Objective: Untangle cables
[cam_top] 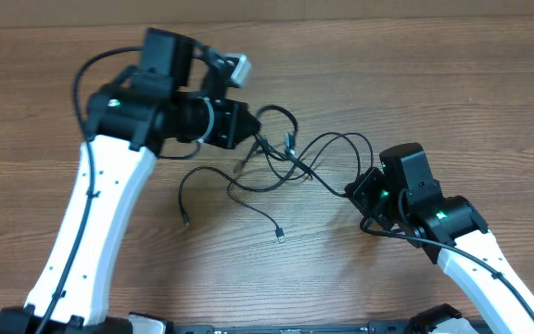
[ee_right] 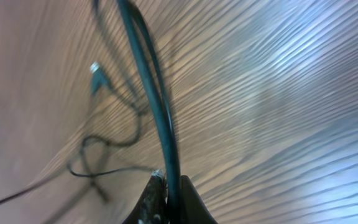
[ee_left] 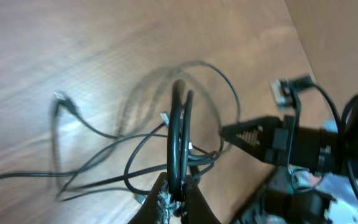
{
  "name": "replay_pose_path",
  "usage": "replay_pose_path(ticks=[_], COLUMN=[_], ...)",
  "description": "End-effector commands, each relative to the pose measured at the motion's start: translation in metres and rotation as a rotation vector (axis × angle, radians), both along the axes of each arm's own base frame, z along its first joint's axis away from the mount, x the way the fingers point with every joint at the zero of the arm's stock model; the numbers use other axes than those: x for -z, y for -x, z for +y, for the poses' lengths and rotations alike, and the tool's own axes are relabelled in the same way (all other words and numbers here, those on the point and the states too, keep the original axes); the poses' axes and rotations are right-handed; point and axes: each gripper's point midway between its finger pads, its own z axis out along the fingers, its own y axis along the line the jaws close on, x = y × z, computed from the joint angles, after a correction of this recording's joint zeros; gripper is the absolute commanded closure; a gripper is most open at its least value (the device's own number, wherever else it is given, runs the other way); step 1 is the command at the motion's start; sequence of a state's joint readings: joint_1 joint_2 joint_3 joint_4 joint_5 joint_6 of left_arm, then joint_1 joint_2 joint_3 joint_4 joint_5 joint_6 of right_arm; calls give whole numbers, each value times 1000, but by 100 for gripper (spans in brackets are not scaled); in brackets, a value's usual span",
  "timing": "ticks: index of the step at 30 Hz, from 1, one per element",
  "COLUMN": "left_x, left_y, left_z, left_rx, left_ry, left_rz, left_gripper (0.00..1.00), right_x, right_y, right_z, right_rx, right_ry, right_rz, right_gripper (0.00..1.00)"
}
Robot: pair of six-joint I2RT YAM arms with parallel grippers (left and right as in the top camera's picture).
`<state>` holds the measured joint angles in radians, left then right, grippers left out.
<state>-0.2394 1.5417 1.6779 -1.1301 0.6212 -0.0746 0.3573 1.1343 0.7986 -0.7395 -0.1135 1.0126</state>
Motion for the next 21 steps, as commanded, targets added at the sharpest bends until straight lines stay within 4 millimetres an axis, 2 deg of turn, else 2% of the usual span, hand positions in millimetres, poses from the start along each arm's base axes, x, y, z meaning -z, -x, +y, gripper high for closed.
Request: replay_pose_path(ticks=[1, 5, 8, 10, 12, 13, 18, 21], left_x=[-43, -49, -52, -56, -63, -65, -67, -71], left_y=[-1, -1, 4, 10, 18, 21, 29, 41], left_z=[43, 64, 61, 50, 39, 34, 25, 13], left_rx=[-105, -162, -145, -77, 11, 48, 112, 202], left_ry=[-7, -11, 25, 68, 109, 122, 138, 176], left_rz=[-161, -170, -158, -166, -197, -213, -232, -252], left_gripper=[96, 96, 96, 96, 96, 96, 96, 96], right_x=[10, 9, 3, -9, -30, -43, -90, -119], right_y=[-4, -7, -16, -27, -37, -41, -50, -45], right_z=[-38, -46, -38, -14, 18, 34, 70, 90], right_rx=[82, 116, 96, -37, -227, -316, -446, -569], right_ry=[202, 232, 199, 132, 40, -12, -178, -263], right_rz=[-26, -37, -79, -161, -288, -360, -554, -682], right_gripper=[96, 96, 96, 94, 81, 78, 64, 59])
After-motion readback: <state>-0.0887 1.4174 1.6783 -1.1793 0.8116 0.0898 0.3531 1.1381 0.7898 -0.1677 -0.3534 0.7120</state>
